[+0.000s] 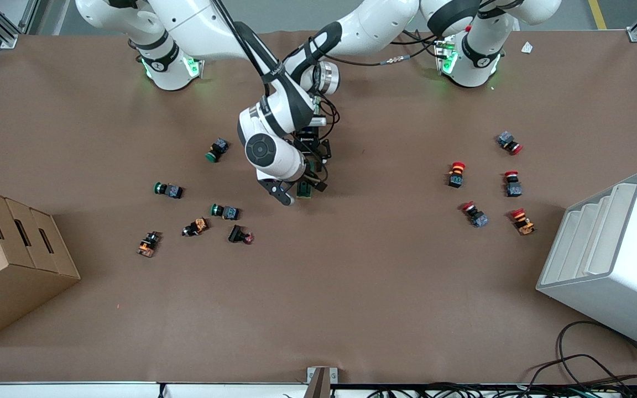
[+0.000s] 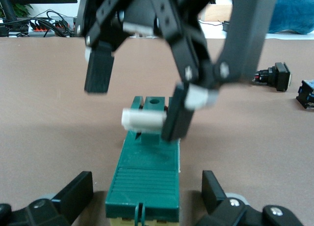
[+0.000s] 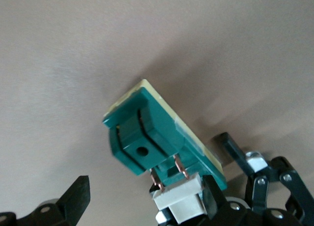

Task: Close load switch with both arms

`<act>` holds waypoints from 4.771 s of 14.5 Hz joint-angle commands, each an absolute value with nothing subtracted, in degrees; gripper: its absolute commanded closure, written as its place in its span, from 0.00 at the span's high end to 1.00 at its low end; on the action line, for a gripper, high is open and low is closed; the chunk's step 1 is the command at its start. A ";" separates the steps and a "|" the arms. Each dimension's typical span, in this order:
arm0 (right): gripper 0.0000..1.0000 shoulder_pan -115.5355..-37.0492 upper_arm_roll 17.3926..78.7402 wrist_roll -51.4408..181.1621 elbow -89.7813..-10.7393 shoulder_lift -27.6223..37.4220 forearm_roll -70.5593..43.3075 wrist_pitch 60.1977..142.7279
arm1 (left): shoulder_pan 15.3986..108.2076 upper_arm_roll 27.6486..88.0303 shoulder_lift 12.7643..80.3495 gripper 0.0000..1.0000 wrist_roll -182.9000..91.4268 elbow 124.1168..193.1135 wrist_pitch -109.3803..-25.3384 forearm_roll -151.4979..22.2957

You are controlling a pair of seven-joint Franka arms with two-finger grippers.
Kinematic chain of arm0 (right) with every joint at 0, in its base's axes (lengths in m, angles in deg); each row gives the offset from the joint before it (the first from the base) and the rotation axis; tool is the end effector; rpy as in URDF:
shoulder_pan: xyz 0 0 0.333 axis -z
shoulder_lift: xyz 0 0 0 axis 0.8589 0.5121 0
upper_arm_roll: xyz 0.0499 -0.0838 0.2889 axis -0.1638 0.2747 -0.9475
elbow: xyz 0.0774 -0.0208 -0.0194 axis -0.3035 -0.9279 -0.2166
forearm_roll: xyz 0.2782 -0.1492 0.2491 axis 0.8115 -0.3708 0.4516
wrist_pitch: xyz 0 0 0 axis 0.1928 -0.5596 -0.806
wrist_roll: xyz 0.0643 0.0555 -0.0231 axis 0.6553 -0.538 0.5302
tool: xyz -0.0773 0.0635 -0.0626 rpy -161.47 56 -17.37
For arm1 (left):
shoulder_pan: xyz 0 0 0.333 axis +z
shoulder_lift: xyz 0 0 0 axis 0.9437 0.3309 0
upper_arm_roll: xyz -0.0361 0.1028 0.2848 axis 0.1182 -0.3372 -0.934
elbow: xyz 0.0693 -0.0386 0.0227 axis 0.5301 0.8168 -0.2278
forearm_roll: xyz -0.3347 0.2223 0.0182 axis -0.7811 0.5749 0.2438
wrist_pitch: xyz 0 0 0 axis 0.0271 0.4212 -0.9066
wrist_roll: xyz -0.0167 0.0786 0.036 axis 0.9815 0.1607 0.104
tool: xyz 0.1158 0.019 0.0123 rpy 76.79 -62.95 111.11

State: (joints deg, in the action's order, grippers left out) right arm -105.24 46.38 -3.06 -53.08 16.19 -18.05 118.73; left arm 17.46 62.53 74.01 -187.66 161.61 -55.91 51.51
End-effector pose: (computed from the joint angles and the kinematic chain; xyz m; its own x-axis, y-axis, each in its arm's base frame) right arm 0.4741 0.4538 0.1875 0.6880 -0.6309 -0.3587 -0.6875 -0.7249 -0.0435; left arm 0.2313 -0.5697 0.0422 0.3924 0.0125 0.9197 -0.0157 -0.9997 0.0203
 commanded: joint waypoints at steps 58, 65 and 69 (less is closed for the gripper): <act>1.00 -66.84 48.42 56.40 -44.83 -4.75 -47.39 76.29 | 35.66 64.38 54.79 1.00 -133.71 137.13 -57.86 -11.64; 1.00 -61.40 48.42 63.34 -40.21 -7.14 -50.12 72.86 | 63.26 64.91 42.30 1.00 -91.27 136.86 -57.51 -32.73; 1.00 -60.78 48.50 63.17 -35.01 -6.96 -50.73 70.84 | 74.70 64.91 38.53 1.00 -68.25 136.86 -57.42 -38.45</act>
